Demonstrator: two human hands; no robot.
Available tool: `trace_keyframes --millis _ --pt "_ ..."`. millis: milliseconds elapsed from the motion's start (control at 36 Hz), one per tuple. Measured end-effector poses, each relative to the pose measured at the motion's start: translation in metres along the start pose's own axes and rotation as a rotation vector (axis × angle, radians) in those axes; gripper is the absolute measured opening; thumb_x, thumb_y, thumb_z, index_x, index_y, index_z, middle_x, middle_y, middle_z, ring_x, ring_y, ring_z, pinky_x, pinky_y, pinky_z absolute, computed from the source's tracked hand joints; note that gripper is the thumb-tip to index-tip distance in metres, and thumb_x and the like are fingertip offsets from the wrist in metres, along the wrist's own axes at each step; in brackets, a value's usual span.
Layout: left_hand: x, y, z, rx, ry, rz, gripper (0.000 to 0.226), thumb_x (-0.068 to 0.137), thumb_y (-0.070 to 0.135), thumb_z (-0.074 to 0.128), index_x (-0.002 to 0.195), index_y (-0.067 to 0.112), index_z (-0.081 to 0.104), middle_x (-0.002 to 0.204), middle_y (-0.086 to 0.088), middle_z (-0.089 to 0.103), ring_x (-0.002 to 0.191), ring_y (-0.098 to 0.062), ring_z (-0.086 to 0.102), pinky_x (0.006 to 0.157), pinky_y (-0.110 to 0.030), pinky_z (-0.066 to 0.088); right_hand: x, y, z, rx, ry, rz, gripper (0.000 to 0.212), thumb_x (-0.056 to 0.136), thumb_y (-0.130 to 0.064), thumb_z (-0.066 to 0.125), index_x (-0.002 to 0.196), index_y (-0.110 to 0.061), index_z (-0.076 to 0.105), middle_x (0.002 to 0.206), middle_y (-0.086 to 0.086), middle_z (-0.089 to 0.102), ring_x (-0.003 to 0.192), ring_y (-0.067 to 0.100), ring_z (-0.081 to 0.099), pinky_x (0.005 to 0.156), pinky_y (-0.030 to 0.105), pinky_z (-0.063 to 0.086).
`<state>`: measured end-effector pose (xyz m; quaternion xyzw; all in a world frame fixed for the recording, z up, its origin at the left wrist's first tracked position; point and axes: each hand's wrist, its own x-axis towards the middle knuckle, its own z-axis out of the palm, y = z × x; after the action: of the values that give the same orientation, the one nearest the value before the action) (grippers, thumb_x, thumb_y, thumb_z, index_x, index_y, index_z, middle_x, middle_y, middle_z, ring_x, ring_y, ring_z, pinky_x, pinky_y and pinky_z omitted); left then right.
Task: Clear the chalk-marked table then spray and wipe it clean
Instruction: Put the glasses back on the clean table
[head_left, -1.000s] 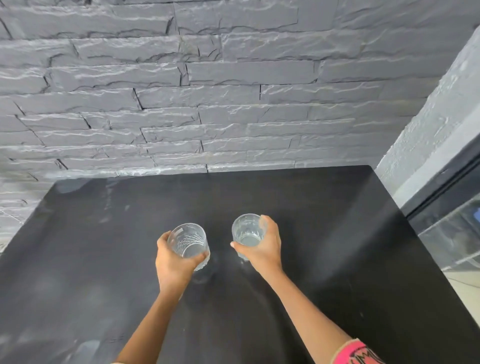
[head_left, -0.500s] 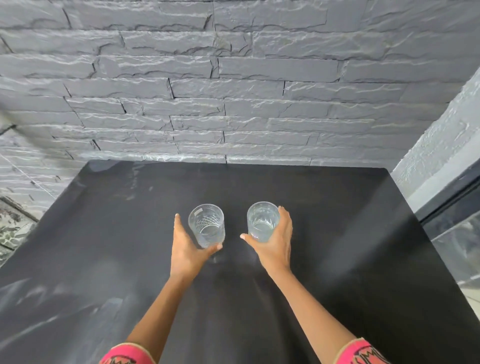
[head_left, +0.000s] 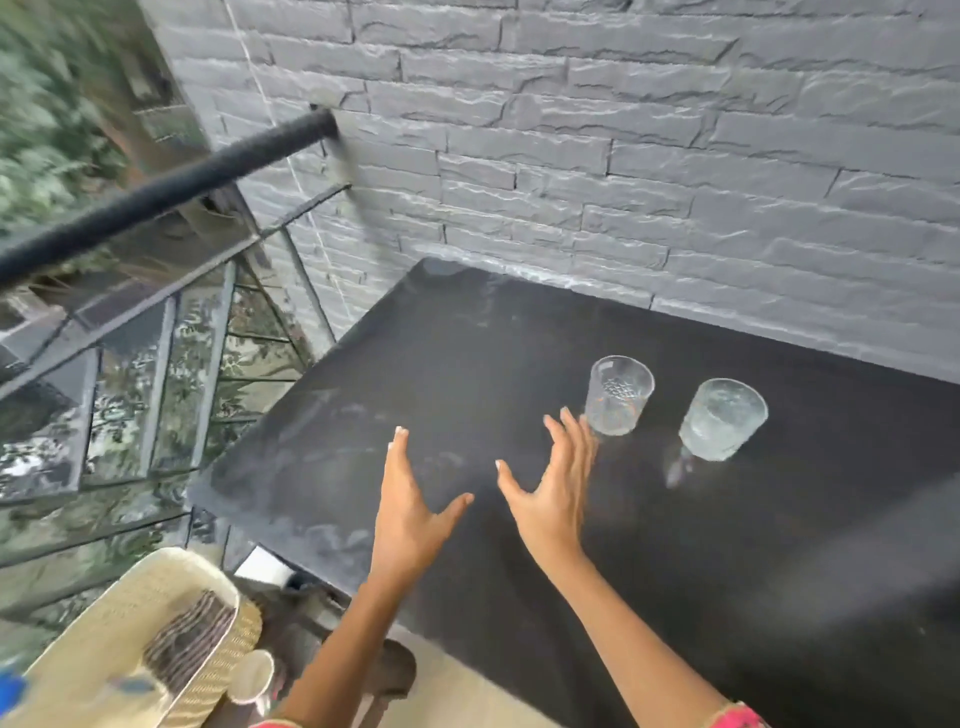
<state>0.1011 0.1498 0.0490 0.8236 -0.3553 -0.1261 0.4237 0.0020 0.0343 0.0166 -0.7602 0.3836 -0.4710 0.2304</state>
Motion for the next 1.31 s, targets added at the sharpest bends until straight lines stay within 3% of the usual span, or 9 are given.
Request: trace_keyframes --millis 306,417,556,639,750,889,1056,1194,1306 --pt "-0.095 -0.095 -0.107 0.029 0.225 -0.21 0.084 0.071 0.019 0.08 0.138 0.019 0.03 0.137 0.003 0.041 0.117 -0.005 0.043 0.101 -0.018 0.033 -0.109 -0.1 0.073 0.196 -0.334 -0.123 0.062 0.074 -0.015 0.074 0.128 -0.01 0.042 0.137 0.015 0.045 0.136 0.028 0.028 0.111 0.042 0.025" --pt "-0.127 -0.126 -0.124 0.056 0.276 -0.362 0.093 0.074 0.018 0.078 0.146 0.003 0.021 0.151 -0.01 0.03 0.137 -0.015 0.029 0.101 -0.001 0.011 -0.147 -0.121 0.091 0.268 -0.514 -0.182 0.053 0.077 -0.017 0.067 0.125 -0.01 0.046 0.135 0.014 0.049 0.133 0.023 0.033 0.11 0.032 0.027" --pt "-0.158 -0.165 -0.12 0.047 0.346 -0.536 0.091 0.073 0.018 0.079 0.144 0.007 0.024 0.146 -0.011 0.038 0.136 -0.024 0.036 0.106 -0.013 0.021 -0.191 -0.123 0.112 0.306 -0.772 -0.191 0.052 0.075 -0.017 0.069 0.122 -0.01 0.049 0.127 0.013 0.055 0.124 0.016 0.042 0.107 0.01 0.022" --pt "-0.169 -0.182 -0.111 0.034 0.357 -0.576 0.082 0.076 0.017 0.077 0.141 0.009 0.028 0.14 -0.008 0.043 0.131 -0.016 0.038 0.099 -0.006 0.021 -0.21 -0.116 0.126 0.293 -0.946 -0.154 0.052 0.078 -0.028 0.067 0.124 -0.01 0.049 0.127 0.01 0.054 0.121 0.02 0.048 0.104 0.018 0.033" --pt "-0.172 -0.22 -0.099 0.044 0.301 -0.685 0.082 0.076 0.019 0.076 0.141 0.004 0.031 0.139 -0.007 0.044 0.132 -0.021 0.039 0.104 -0.02 0.027 -0.235 -0.108 0.16 0.215 -1.081 -0.106 0.057 0.078 -0.038 0.063 0.125 -0.009 0.05 0.126 0.006 0.054 0.118 0.023 0.051 0.098 0.036 0.045" --pt "-0.168 -0.271 -0.075 0.027 0.243 -0.808 0.078 0.082 0.012 0.066 0.146 0.005 0.023 0.149 -0.011 0.035 0.139 -0.024 0.032 0.11 -0.03 0.027 -0.268 -0.093 0.204 0.155 -1.229 -0.013 0.066 0.077 -0.026 0.074 0.131 -0.004 0.044 0.131 0.01 0.049 0.124 0.025 0.044 0.102 0.028 0.036" --pt "-0.155 -0.332 -0.047 -0.114 0.324 -0.856 0.07 0.08 -0.003 0.053 0.143 0.013 0.029 0.142 -0.002 0.042 0.132 -0.016 0.038 0.099 -0.016 0.026 -0.314 -0.068 0.268 0.102 -1.277 0.06 0.083 0.079 -0.028 0.073 0.144 -0.007 0.027 0.149 0.01 0.032 0.138 0.024 0.028 0.111 0.034 0.025" --pt "-0.149 -0.356 -0.03 -0.215 0.391 -0.848 0.065 0.079 -0.008 0.056 0.135 0.019 0.039 0.12 0.013 0.044 0.109 -0.003 0.041 0.068 0.009 0.03 -0.339 -0.046 0.296 0.077 -1.301 0.123 0.088 0.075 -0.031 0.076 0.144 -0.008 0.027 0.146 0.01 0.035 0.135 0.024 0.032 0.105 0.033 0.032" --pt "-0.146 -0.369 -0.021 -0.265 0.392 -0.872 0.071 0.077 -0.008 0.056 0.139 0.022 0.038 0.123 0.012 0.049 0.113 -0.004 0.046 0.083 -0.008 0.033 -0.347 -0.037 0.305 0.094 -1.27 0.171 0.073 0.071 -0.028 0.079 0.133 -0.011 0.044 0.129 0.007 0.053 0.121 0.022 0.049 0.095 0.029 0.04"
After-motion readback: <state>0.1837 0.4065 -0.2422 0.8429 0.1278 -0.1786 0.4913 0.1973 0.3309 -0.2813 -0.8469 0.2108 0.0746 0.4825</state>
